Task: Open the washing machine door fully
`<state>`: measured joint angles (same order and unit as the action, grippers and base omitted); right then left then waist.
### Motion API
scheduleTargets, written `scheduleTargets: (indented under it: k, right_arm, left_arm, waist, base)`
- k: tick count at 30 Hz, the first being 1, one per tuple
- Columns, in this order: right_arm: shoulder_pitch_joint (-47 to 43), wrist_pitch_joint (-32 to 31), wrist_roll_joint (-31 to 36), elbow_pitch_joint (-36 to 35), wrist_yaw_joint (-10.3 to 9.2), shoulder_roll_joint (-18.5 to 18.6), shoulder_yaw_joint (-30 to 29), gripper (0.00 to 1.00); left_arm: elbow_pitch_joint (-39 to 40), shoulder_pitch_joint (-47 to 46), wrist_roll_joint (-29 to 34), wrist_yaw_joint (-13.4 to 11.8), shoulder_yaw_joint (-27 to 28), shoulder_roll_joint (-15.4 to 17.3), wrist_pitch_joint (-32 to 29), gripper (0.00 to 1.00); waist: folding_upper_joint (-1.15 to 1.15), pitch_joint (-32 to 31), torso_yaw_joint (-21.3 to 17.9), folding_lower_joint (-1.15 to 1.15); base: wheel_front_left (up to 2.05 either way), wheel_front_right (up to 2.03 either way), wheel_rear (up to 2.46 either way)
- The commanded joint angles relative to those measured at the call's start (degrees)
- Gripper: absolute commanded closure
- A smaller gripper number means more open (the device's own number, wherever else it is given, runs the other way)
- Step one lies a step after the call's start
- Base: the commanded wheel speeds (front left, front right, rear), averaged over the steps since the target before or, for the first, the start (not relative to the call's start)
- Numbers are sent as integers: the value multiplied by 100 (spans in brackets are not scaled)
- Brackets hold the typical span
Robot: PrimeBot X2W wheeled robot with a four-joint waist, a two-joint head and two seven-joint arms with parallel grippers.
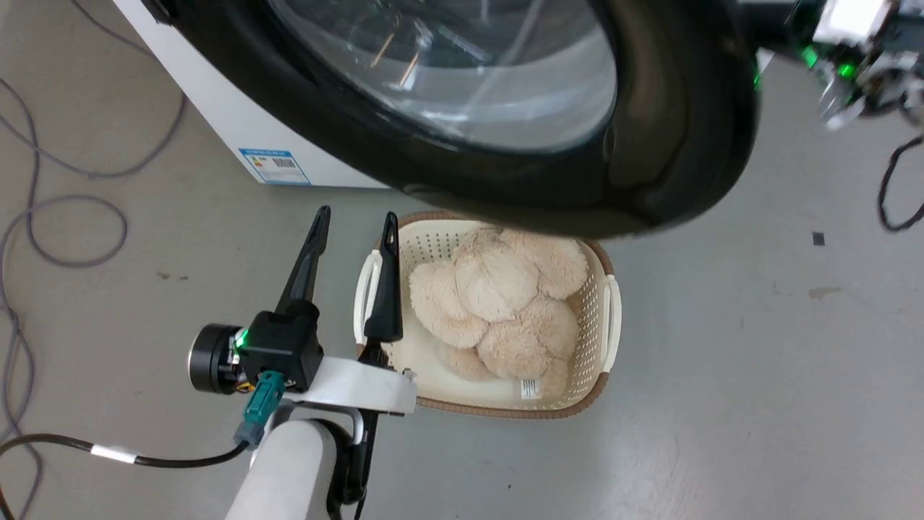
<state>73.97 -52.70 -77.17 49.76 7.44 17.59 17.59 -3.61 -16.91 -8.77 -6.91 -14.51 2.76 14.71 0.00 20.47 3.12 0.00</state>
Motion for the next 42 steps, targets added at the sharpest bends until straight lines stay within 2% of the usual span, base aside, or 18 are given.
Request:
scheduleTargets:
  k: [1, 9, 21, 28, 38, 42]
  right_arm:
    - [-231, -62, -43, -82, 5, -83, 12, 100]
    - [-1238, -292, -361, -685, 5, -243, -87, 100]
    - [-2845, -243, -995, -1288, 5, -894, -311, 100]
    - [-3485, -314, -1062, -1689, 5, -1081, -167, 100]
    - [-4130, -56, -1426, -1738, 5, -1427, 43, 100]
    - [-4294, 436, -1502, -1857, 5, -1456, -13, 100]
  left_arm:
    - [-20, 95, -12, 12, 12, 11, 29, 0]
    - [-159, 316, 15, 62, 73, 11, 29, 0]
    - [-361, 738, 34, 179, 226, 11, 29, 0]
    - [-450, 900, -14, 182, 265, 11, 29, 0]
    - [-570, 1036, -131, 146, 304, 11, 29, 0]
    - [-579, 1059, -126, 143, 347, 11, 29, 0]
  waist:
    - [0, -93, 8, 0]
    - [0, -483, 32, 0]
    - [0, -1067, 56, 0]
    - [0, -1272, 62, 0]
    - [0, -1506, 26, 0]
    - [0, -1552, 1, 0]
  base:
    - [0, 0, 0]
    - [0, 0, 0]
    - [0, 0, 0]
    - [0, 0, 0]
    - [0, 0, 0]
    - [0, 0, 0]
